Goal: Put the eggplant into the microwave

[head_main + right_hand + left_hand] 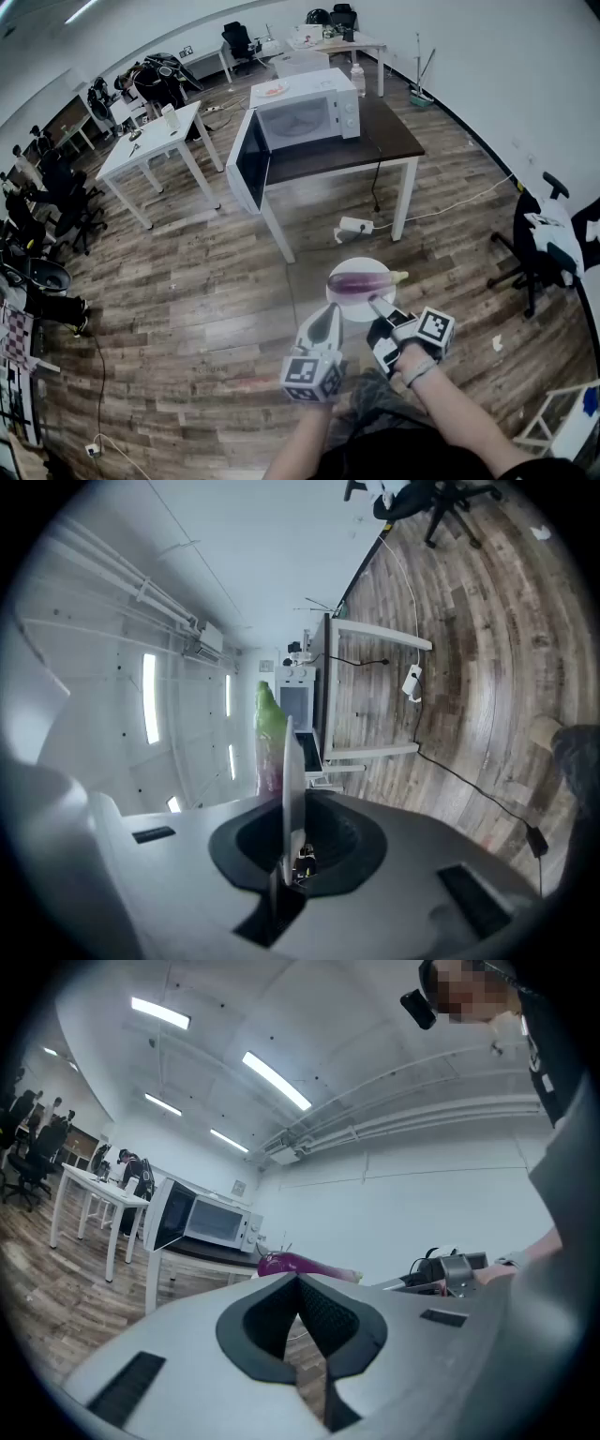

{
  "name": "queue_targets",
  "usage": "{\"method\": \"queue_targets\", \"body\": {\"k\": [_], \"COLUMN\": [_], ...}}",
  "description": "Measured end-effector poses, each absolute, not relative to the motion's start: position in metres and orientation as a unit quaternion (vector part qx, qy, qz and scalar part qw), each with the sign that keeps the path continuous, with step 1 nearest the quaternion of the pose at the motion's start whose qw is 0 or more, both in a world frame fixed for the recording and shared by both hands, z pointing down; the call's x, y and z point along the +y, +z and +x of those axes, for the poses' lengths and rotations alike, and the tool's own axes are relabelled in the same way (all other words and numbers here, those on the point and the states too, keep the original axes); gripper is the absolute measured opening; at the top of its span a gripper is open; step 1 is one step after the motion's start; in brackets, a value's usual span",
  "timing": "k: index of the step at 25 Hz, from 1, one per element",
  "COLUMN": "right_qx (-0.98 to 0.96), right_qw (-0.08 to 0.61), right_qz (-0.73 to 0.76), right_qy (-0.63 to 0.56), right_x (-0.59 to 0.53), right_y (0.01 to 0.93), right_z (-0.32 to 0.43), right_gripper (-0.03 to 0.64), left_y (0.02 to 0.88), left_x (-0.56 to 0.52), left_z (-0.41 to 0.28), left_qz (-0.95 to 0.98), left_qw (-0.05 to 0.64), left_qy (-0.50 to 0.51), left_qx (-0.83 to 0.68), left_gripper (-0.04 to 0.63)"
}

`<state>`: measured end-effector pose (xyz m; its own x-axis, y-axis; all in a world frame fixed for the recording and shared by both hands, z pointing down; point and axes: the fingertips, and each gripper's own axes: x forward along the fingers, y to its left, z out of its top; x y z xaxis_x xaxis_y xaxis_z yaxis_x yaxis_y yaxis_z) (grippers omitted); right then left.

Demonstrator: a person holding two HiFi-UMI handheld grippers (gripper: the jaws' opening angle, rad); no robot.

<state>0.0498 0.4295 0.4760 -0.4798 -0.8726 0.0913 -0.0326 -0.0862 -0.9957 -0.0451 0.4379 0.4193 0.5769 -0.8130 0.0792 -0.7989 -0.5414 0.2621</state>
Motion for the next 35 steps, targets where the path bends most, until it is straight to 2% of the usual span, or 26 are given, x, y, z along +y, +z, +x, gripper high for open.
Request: {"method": "queue_targets", "body": {"k": [21,35], "right_qx": [0.610,0.621], "right_qw": [0.307,0.287], "right_qz": [-0.359,-0.344], "right_qy": [-0.636,-0.643], "right_x": [0.254,0.184], "right_y": [0.472,0.475], "right_z": [0.078,0.103], "right_gripper": [0.025,0.025], "left_y": [0.430,0.434], "left_x": [0.271,0.210], "left_z": [-0.019,0.004], "left_qz": [0.860,0.848], "left_qw": [0.142,0.139], "left_qy": [-0.018,-0.019], "left_qx": [-0.490,-0.510], "left_gripper": [0.002,0.002]}}
